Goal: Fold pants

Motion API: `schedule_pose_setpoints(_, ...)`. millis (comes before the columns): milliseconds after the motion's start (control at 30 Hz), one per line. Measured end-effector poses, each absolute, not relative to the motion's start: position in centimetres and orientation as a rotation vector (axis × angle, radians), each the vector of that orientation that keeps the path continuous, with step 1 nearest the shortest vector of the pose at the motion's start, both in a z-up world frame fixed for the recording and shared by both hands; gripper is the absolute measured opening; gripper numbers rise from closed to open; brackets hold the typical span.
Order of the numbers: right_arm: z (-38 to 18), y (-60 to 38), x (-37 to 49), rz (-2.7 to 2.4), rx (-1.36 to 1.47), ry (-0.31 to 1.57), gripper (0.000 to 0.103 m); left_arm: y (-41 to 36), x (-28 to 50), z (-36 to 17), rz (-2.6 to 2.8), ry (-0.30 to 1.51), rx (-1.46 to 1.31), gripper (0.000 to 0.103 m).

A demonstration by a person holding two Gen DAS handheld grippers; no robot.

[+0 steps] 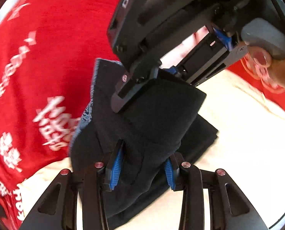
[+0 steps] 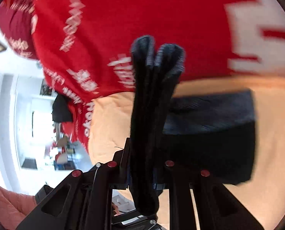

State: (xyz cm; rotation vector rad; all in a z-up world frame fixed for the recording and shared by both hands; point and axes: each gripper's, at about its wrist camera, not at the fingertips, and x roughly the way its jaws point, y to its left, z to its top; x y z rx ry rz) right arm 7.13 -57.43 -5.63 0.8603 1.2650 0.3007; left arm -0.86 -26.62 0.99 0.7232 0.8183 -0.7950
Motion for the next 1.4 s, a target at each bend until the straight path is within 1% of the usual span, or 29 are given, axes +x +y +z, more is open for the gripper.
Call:
schedule_pose_setpoints(100,-9.1,-60.5,5.4,0.248,0.911,1.282,0.018,-29.0,-1.6,-2.2,-0.801,0.861,0.776,0.039)
schedule_pose_setpoints(200,-12.5,-61.5,4.5,0.217,0.928,1.297,0.018,-29.9,-2.3,-4.5,-0.784,0.887,0.814,0.039)
schedule_pose_setpoints(267,-14.1,-62.1,4.3,0.208,0.940,1.301,0.018,-30.3,-2.4,-5.3,-0.773,0.886,0.839,0.043)
schedule_pose_setpoints(367,-15.8,-62.5,4.3,0.201,0.948,1.311,0.019,-30.3,-2.2,-5.6,-0.773,0.894,0.854,0.044)
schedule_pose_setpoints(433,-16.0,-62.3,4.4,0.196,0.940,1.316,0.023,-30.2,-2.0,-5.3,-0.787,0.907,0.859,0.046)
schedule_pose_setpoints(467,-16.1,-62.2,4.3,0.192,0.930,1.320,0.023,-30.0,-1.9,-5.1,-0.792,0.919,0.858,0.049)
schedule_pose_setpoints(500,-16.0,-62.1,4.3,0.187,0.922,1.325,0.025,-29.7,-1.7,-4.8,-0.784,0.936,0.853,0.060)
schedule_pose_setpoints(533,-16.1,-62.3,4.1,0.181,0.911,1.330,0.025,-29.4,-1.5,-4.5,-0.779,0.948,0.840,0.068)
schedule_pose_setpoints(667,-15.8,-61.8,3.7,0.145,0.882,1.353,0.025,-27.1,-1.3,-2.7,-0.807,1.003,0.770,0.068)
schedule_pose_setpoints(800,-15.2,-60.2,3.5,0.098,0.785,1.382,0.025,-24.4,0.2,-1.2,-0.787,1.069,0.676,0.068)
schedule_pose_setpoints(900,-14.7,-59.1,3.6,0.046,0.716,1.396,0.025,-22.2,3.1,-1.2,-0.716,1.162,0.584,0.068)
schedule_pose_setpoints(967,-14.3,-58.5,3.8,0.012,0.661,1.409,0.027,-20.8,4.7,-1.4,-0.655,1.205,0.543,0.068)
schedule_pose_setpoints(1033,-13.6,-58.0,3.7,-0.020,0.592,1.425,0.031,-19.6,6.0,-1.6,-0.609,1.228,0.507,0.068)
schedule_pose_setpoints(1133,-12.9,-57.1,3.5,-0.053,0.501,1.435,0.032,-18.3,7.7,-1.9,-0.558,1.257,0.476,0.068)
schedule_pose_setpoints(1400,-12.0,-56.3,2.8,-0.131,0.464,1.448,0.038,-16.3,9.7,-3.2,-0.522,1.315,0.437,0.068)
